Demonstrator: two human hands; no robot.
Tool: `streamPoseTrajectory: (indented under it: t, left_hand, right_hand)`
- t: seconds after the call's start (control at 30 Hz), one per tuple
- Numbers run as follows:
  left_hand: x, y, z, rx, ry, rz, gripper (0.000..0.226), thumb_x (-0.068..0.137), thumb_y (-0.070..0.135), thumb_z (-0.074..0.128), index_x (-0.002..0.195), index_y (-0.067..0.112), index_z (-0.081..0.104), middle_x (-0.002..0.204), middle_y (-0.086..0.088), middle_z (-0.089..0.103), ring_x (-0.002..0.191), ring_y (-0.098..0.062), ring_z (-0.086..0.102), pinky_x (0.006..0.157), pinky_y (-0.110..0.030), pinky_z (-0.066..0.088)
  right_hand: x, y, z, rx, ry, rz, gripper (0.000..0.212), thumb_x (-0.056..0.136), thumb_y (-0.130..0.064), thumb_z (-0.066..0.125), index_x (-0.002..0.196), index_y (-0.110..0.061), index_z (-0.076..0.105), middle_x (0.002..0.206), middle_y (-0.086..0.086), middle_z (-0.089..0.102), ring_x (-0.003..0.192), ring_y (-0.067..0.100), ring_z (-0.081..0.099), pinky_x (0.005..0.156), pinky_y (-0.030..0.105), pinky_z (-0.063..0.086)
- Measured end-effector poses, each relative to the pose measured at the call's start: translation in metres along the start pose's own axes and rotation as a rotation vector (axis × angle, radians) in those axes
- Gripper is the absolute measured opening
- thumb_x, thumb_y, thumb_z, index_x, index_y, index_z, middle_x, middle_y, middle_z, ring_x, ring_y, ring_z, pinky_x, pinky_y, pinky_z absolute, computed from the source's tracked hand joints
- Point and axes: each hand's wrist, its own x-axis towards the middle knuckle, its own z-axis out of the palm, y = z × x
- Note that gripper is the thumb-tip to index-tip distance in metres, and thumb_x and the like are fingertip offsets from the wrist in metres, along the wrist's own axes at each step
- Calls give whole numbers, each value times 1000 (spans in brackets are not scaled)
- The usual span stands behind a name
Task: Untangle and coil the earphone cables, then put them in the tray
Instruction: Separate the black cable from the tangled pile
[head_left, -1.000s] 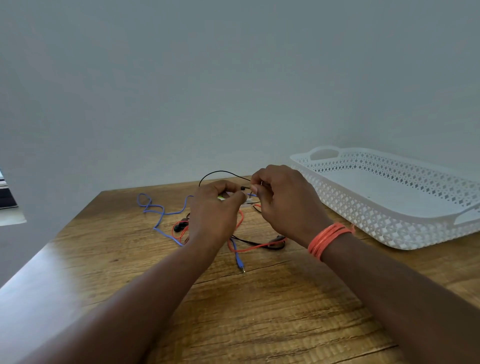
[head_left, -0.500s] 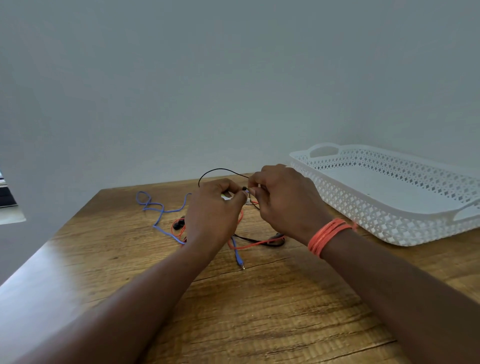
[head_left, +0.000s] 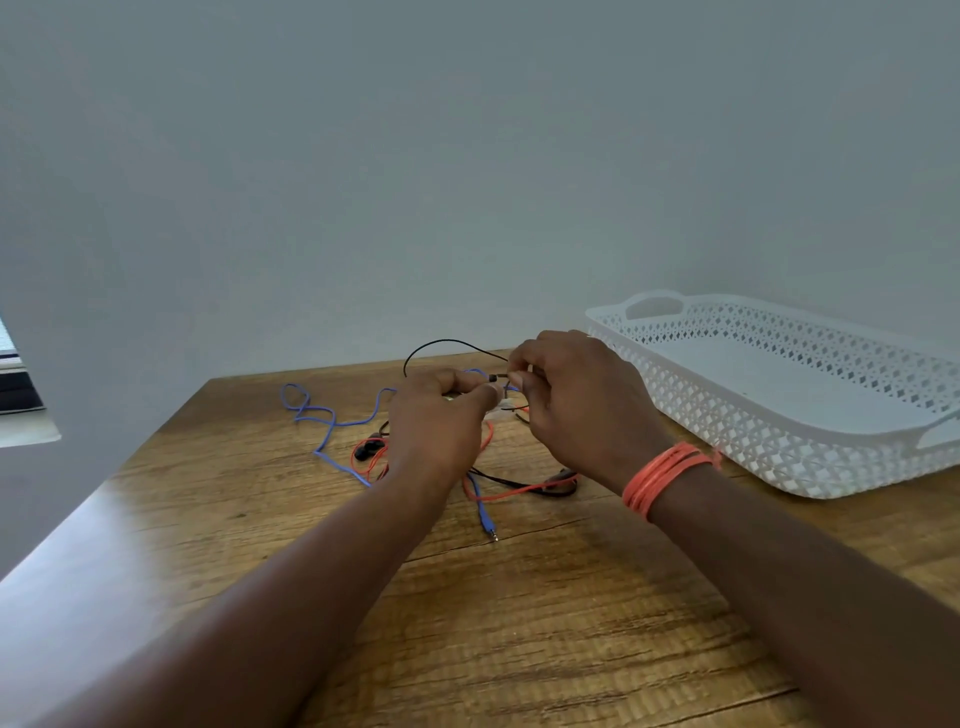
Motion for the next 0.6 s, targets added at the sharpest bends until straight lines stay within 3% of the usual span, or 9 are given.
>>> streamPoseTrajectory:
  t: [0.1,0.3,0.43,0.6]
  left_hand:
    - [-1,1,1,-30,-14,-30,12,84,18,71,76,8,71,71,5,62,64,-9,52,65,-28,41]
    - [-1,-1,2,-24,-20,-8,14,83,21,71,71,15,70,77,5,64,69,-11,53,69,-31,41]
    - [0,-3,2,-27,-39,0,12,83,19,71,72,16,69,70,5,58,60,-10,45,68,-33,37]
    - [-1,-3,2,10,-20,25,11,84,19,71,73,16,70,79,5,64,68,-11,52,68,-30,40]
  right_hand:
    - [0,0,-1,15,10,13,15,93,-20,54,96,-18,69,88,-3,65,87,16,55,66,26,33]
    - [0,1,-3,34,29,33,14,92,-21,57,96,-18,70,85,-3,64,79,12,51,64,25,33]
    - [-1,1,-3,31,21,30,14,92,-21,56,96,-19,70,87,-4,65,79,9,47,65,24,32]
    - [-1,1,-2,14,0,6,14,93,-22,55,98,-20,69,89,-5,64,83,10,48,66,25,30]
